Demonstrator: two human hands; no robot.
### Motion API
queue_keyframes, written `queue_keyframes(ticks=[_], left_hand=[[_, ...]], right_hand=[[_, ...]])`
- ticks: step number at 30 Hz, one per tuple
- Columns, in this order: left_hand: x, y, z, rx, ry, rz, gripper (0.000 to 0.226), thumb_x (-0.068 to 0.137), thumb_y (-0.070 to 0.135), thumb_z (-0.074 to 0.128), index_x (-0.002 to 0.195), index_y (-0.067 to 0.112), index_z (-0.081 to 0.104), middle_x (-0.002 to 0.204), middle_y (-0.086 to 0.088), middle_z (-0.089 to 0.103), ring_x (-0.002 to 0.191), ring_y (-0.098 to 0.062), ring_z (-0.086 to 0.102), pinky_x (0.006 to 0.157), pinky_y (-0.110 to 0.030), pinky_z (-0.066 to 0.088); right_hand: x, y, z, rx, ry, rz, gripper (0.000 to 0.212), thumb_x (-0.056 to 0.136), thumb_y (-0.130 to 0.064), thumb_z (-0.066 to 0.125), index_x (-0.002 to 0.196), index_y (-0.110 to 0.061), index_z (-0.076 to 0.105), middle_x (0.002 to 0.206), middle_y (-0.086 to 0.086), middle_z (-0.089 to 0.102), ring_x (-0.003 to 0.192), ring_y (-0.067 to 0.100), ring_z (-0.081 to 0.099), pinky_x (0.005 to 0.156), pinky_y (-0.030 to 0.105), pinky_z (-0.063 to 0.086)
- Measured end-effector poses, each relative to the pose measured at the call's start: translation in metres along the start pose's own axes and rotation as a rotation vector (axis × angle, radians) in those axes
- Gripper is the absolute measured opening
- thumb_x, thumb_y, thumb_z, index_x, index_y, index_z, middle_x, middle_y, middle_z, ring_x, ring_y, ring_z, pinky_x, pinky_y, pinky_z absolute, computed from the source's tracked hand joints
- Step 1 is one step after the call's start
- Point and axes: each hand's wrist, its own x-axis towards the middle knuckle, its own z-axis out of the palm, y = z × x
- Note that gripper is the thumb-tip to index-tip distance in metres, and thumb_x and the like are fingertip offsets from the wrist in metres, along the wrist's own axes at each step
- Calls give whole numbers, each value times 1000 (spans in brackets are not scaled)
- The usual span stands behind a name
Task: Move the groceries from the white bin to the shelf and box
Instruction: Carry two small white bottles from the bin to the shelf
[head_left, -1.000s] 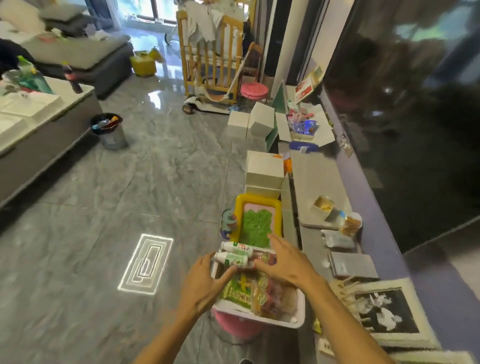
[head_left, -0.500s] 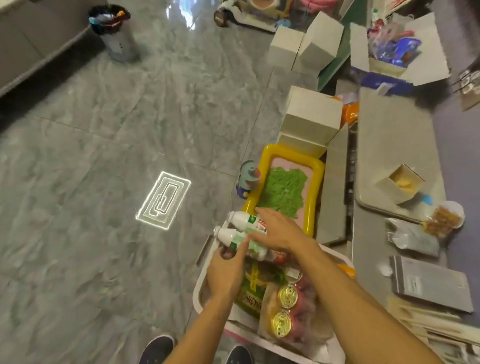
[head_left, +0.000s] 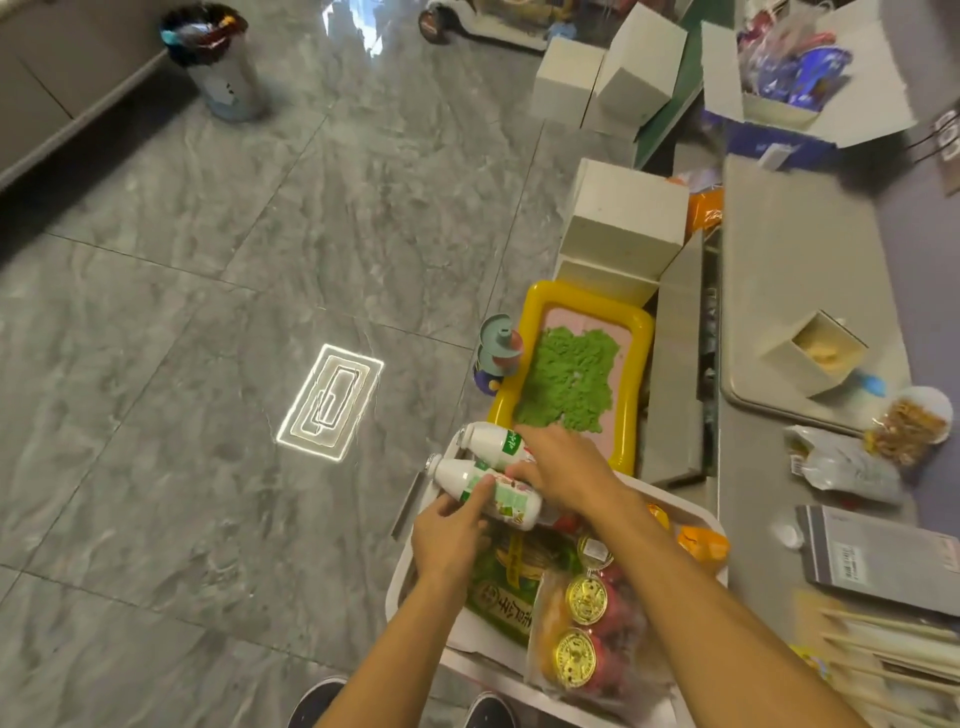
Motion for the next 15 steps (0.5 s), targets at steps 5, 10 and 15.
queue_keyframes(ticks=[5,10,15], left_hand=[[-20,18,1,141,13,187,34,86,36,86,117,24,78,97,6,82,89,-13,80,82,-41,67],[-69,81,4,327,-44,419,27,82,43,88,106,34,79,87,12,81,81,-7,77,71,-27,64],[-147,183,15,524,-139,667,37,76,50,92,108,39,77,92,14,80,84,0,74,75,-29,64]], right_hand=[[-32,4,-6,174,126,-3,46,96,-48,70,134,-24,60,115,2,68,105,27,64,83,46,54],[-86,-3,-53,560,397,122,56,96,-50,73,144,-27,59,121,-3,72,109,21,67,87,42,56],[-175,-19,-152,895,699,182,60,90,-50,79,145,-32,61,124,-19,71,113,0,67,94,33,60]])
